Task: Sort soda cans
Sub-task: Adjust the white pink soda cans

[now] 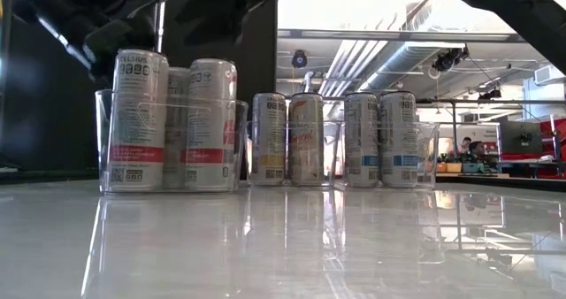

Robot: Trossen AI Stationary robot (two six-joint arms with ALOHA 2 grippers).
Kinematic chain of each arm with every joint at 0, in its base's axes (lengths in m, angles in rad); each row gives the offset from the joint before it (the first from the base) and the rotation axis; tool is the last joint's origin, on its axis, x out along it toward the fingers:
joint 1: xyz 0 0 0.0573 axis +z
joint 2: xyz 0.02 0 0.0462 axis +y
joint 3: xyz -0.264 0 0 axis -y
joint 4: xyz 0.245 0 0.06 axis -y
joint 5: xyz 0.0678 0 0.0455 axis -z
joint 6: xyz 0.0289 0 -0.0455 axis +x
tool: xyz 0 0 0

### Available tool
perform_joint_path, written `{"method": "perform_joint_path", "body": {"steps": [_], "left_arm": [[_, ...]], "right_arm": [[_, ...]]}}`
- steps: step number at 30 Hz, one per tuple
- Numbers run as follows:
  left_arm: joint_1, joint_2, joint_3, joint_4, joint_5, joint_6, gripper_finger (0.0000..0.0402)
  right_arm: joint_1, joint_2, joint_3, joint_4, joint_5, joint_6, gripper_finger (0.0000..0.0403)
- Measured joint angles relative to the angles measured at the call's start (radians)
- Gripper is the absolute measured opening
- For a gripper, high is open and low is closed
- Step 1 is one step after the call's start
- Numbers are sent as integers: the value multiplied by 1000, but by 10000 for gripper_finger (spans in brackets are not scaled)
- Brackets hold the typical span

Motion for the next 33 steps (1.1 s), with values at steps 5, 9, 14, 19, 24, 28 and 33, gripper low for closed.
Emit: {"method": "perform_joint_path", "body": {"steps": [5, 9, 14, 19, 24, 28, 33], "left_arm": [[-27, -23, -107, 83, 1, -36, 32], [-40, -44, -180, 218, 1, -82, 32], [-59, -57, -218, 224, -3, -114, 32], [-72, -76, -250, 256, -27, -116, 32], [-79, -75, -287, 351, 15, -67, 32], [-79, -73, -337, 479, 70, -55, 32], [-78, -73, -347, 504, 78, -50, 32]], "right_arm": [[-19, -6, -4, -7, 53, -5, 278], [-26, 8, -62, 175, 49, 24, 277], [-28, -9, -204, 296, 52, 80, 277], [-25, -97, -335, 390, 6, 104, 277], [4, -100, -364, 373, -7, 73, 277], [-7, -104, -362, 378, -5, 130, 277], [-24, -104, -362, 289, -58, 152, 290]]}}
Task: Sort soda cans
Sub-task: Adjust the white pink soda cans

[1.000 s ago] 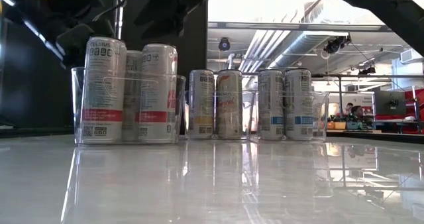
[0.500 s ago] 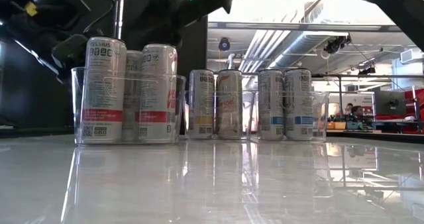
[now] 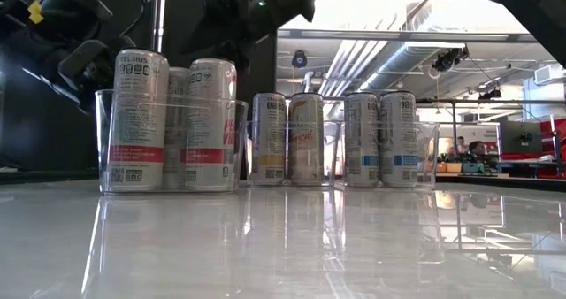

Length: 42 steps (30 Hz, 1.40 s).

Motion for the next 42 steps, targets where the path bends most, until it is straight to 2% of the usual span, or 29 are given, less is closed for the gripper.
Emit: {"method": "perform_joint_path", "body": {"steps": [3, 8, 13, 24, 30, 37, 39, 42], "left_arm": [[0, 0, -1, 9, -2, 23, 32], [1, 0, -1, 14, -29, 22, 32], [4, 1, -1, 31, -30, 12, 32], [4, 36, -1, 93, -42, -15, 24], [4, 65, -1, 121, -124, -23, 3], [3, 100, -1, 267, -158, 25, 1], [3, 89, 0, 268, -172, 45, 1], [4, 53, 30, 184, -177, 74, 0]], "right_arm": [[0, 1, 0, -70, 3, -22, 308], [17, 1, 0, -56, 21, -61, 332], [38, 10, 0, -34, 109, -106, 335], [42, 26, 1, -13, 104, -91, 335], [41, 40, 3, 4, 93, -87, 335], [41, 41, 3, 11, 131, -90, 335], [41, 41, 3, 14, 139, -86, 334], [40, 41, 3, 13, 142, -64, 334]]}}
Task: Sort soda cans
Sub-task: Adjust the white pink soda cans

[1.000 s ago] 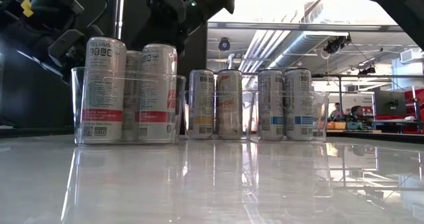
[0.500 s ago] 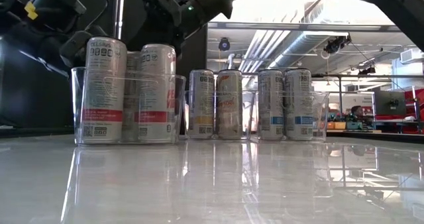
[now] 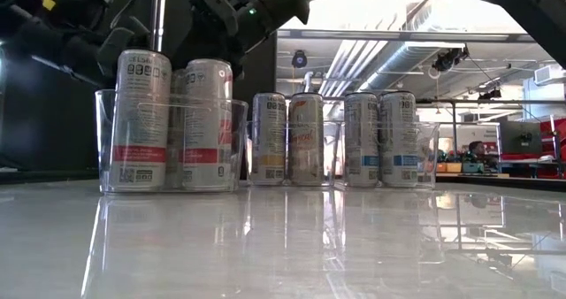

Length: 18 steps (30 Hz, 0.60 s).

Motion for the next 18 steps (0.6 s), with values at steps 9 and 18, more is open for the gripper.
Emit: {"method": "perform_joint_path", "body": {"steps": [9, 18], "left_arm": [[-1, -95, 66, -369, 117, -15, 0], [-1, -82, -17, -182, 279, -34, 0]], "right_arm": [[0, -3, 9, -31, 3, 17, 334], [-1, -1, 91, -142, 54, -30, 334]]}}
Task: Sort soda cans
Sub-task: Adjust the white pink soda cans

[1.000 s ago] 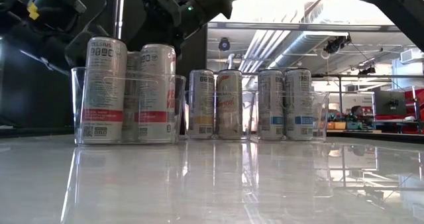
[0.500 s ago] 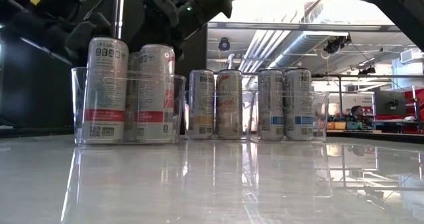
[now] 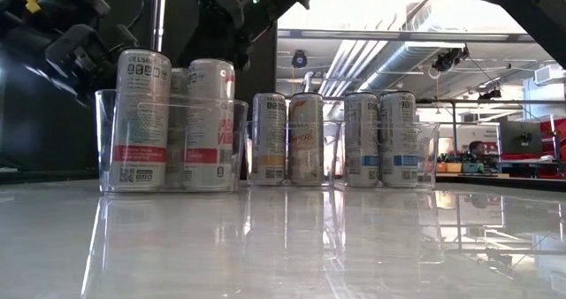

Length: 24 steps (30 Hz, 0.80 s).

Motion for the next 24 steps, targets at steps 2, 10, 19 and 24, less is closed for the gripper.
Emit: {"method": "perform_joint_path", "body": {"steps": [2, 10, 19, 24], "left_arm": [[0, 7, -21, 56, -2, -1, 0], [1, 33, -91, 215, -83, 11, 0], [2, 74, -92, 319, -133, 68, 0], [9, 78, -79, 316, -188, 74, 0]], "right_arm": [[-1, -1, 1, -4, -3, 4, 334], [-1, 0, 1, -25, -13, 30, 334], [0, -1, 1, -18, -22, 37, 334], [-4, -1, 1, -20, -13, 40, 334]]}}
